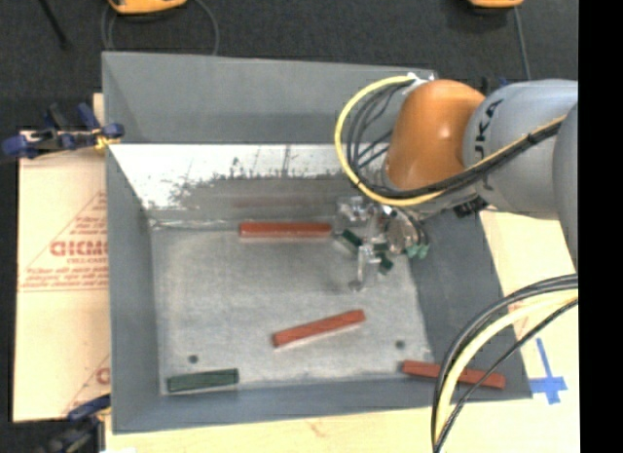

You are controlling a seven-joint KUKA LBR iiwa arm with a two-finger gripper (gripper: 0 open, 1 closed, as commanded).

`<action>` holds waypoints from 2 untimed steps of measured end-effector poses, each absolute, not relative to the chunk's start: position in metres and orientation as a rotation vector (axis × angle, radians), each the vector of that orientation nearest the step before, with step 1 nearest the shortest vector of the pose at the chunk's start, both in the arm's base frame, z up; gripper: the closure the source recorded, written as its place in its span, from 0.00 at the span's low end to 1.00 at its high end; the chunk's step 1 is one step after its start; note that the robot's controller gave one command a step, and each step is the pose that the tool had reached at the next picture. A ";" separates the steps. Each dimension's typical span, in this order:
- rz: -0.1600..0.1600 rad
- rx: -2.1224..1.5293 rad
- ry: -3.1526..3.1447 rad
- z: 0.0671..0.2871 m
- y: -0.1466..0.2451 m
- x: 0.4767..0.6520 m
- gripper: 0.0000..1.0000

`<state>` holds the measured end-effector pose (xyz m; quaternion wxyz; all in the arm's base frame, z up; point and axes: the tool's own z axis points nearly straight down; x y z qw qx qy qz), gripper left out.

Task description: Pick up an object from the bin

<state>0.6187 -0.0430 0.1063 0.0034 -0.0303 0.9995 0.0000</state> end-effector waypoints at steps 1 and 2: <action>0.000 -0.013 3.140 0.074 -0.092 0.656 0.00; 0.000 -0.015 3.136 0.076 -0.091 0.656 1.00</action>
Offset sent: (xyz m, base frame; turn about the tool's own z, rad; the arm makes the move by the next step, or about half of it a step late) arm 0.0356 -0.0466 -0.0323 0.0496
